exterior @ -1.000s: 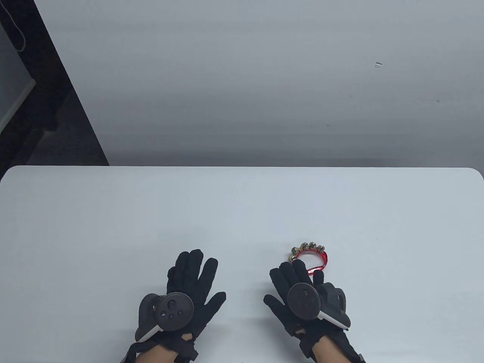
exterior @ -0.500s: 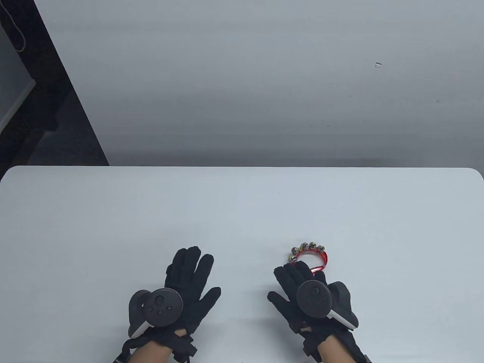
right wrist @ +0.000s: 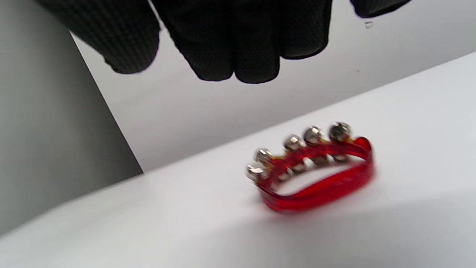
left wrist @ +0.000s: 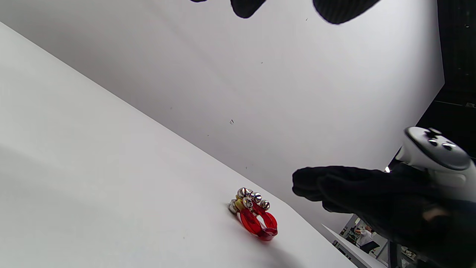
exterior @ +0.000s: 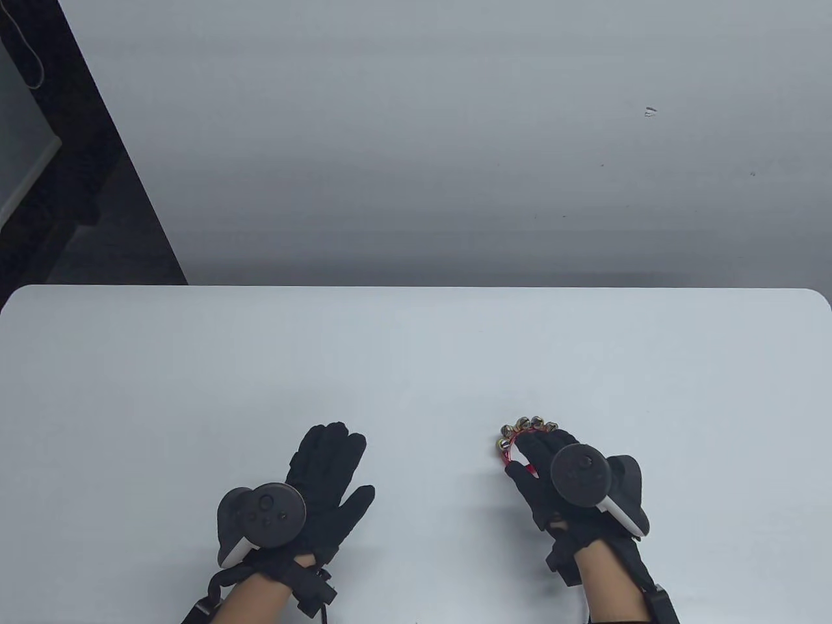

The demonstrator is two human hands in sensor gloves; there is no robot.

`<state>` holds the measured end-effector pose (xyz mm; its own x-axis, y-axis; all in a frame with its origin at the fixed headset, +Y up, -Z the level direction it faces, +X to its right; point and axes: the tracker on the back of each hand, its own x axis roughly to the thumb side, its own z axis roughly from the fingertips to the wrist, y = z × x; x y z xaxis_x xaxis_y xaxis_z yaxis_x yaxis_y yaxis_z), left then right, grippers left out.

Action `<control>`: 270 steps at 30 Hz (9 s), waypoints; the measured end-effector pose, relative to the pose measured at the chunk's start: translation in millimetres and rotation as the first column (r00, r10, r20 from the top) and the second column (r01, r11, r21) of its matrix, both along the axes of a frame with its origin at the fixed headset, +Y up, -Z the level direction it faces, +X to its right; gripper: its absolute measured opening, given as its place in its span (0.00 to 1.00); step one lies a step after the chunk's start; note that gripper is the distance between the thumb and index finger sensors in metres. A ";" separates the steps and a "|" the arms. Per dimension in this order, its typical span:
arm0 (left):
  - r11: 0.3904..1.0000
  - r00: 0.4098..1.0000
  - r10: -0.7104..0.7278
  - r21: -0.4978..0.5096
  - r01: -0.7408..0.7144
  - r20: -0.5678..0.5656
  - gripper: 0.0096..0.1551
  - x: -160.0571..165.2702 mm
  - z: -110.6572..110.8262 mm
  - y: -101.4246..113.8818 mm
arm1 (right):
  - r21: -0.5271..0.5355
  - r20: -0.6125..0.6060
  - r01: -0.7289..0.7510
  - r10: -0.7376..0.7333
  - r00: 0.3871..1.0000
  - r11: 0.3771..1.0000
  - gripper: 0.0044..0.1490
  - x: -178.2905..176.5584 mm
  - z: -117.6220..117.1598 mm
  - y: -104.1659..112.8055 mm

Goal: Shake a handbell

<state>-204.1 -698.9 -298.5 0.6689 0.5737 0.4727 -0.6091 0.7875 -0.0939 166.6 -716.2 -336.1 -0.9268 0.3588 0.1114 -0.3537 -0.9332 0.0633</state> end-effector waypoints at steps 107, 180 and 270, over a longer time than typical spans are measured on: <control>0.992 0.994 0.107 0.068 -0.108 0.017 0.43 -4.7 2.1 3.3 | -0.286 -0.181 0.847 -0.894 0.411 0.447 0.27 -51.1 25.7 9.6; 0.995 0.996 0.084 0.055 -0.086 0.039 0.43 3.5 2.9 -1.1 | -0.269 -0.064 0.862 -0.901 0.428 0.429 0.27 -34.9 18.9 -16.4; 0.994 0.997 0.059 0.100 -0.053 -0.049 0.43 -5.7 7.3 17.1 | 0.079 -0.059 0.086 -0.081 0.995 0.993 0.49 -12.2 33.5 29.6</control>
